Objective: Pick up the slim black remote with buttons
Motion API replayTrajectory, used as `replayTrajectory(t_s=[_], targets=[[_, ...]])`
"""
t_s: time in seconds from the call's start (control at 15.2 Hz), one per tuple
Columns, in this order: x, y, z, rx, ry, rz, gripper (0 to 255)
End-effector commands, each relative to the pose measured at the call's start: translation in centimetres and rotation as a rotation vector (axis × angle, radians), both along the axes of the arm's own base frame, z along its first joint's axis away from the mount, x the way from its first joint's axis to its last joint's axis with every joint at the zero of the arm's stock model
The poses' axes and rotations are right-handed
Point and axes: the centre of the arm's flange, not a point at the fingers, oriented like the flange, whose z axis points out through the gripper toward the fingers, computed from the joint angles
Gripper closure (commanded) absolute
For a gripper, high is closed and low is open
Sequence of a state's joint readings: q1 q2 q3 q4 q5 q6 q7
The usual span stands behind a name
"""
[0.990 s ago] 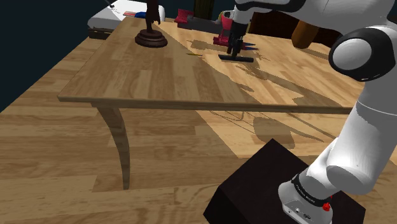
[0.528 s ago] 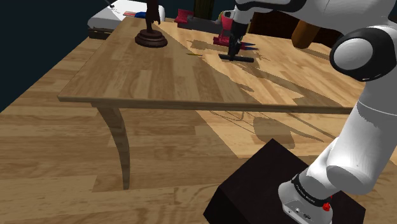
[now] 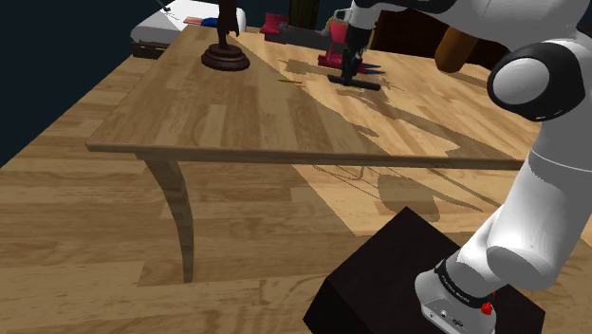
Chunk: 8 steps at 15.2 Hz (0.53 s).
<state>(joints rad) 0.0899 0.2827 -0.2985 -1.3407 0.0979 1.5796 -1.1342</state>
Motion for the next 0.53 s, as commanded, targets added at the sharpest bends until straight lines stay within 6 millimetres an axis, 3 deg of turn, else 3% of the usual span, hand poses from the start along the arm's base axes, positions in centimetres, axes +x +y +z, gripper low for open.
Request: replayTrajectory(t_s=[0.0, 0.46], targets=[[0.0, 0.0, 1.1, 0.0, 0.0, 0.0, 255], [0.0, 0.0, 4.8, 0.0, 0.0, 0.0, 255]])
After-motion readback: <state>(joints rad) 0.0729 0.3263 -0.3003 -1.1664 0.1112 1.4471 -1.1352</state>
